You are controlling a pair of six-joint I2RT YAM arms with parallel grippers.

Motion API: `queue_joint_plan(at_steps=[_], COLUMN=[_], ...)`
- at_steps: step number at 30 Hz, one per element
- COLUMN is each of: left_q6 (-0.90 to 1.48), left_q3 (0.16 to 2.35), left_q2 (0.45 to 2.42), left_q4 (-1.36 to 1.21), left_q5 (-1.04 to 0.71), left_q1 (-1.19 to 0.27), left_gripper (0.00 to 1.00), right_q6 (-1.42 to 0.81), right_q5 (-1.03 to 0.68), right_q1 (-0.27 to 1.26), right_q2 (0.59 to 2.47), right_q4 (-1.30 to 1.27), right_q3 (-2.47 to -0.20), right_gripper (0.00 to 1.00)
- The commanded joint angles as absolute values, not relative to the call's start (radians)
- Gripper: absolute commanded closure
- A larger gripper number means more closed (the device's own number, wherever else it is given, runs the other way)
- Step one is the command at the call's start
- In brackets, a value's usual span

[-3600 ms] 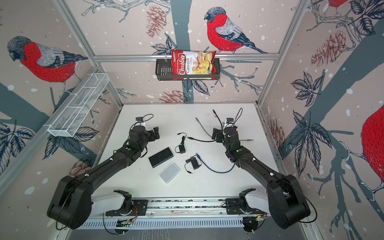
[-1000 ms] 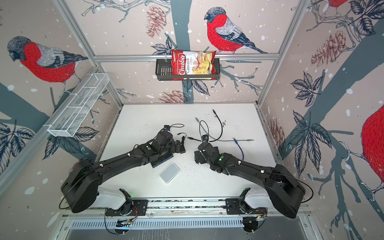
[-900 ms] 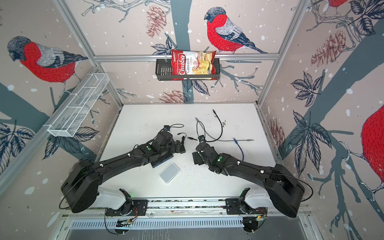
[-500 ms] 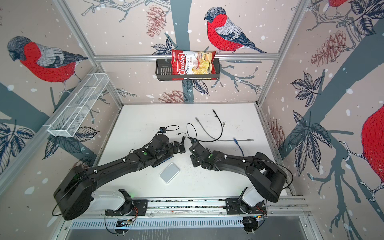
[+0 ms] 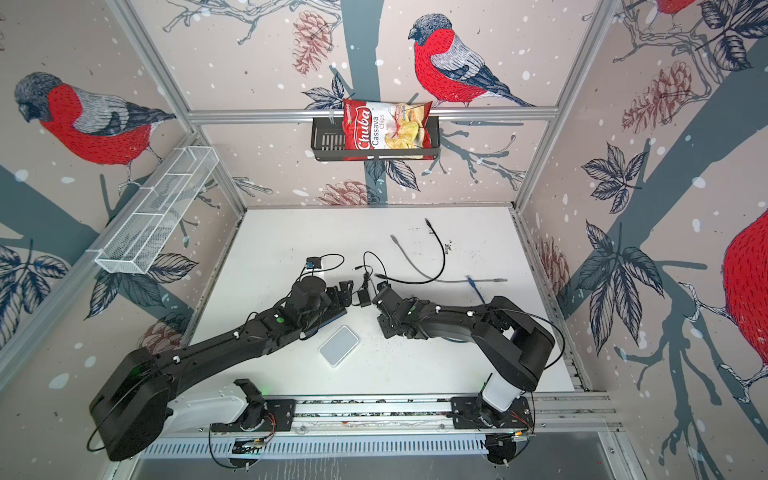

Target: Insert the plug into the switch port

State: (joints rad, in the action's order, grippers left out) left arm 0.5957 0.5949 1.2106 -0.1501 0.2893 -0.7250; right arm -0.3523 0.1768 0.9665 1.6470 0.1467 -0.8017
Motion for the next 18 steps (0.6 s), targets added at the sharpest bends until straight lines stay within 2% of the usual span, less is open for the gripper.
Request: queue_joint_plan(at_steps=[1, 4, 8, 14, 16, 18], left_q6=[0.606, 0.623, 0.633, 0.617, 0.611, 0.600], left_q3=[0.592, 0.587, 0.563, 0.519, 0.517, 0.515], left_q2=[1.210, 1.214, 1.200, 1.164, 1.159, 1.157], left_q4=[-0.193, -0.196, -0.231, -0.307, -0.314, -0.321], left_q5=[0.306, 0.317, 0.315, 0.320, 0.321, 0.315], left_q1=[-0.726, -0.726, -0.726, -0.726, -0.726, -0.726], left_gripper=[0.05, 0.04, 0.04, 0.03, 0.03, 0.03], right_q6=[-0.346, -0.346, -0.347, -0.349, -0.353, -0.359], right_q5=[0.193, 0.208, 0.222, 0.216, 0.212, 0.202], right_q1=[0.973, 0.978, 0.979, 0.982, 0.981, 0.977], right_q2=[1.668, 1.681, 1.705, 1.710, 1.706, 1.702], right_q4=[0.176, 0.179, 0.208, 0.233, 0.237, 0.239], right_q3=[-0.817, -0.829, -0.850, -0.855, -0.858, -0.866], right_gripper=[0.72, 0.75, 0.86, 0.89, 0.97, 0.98])
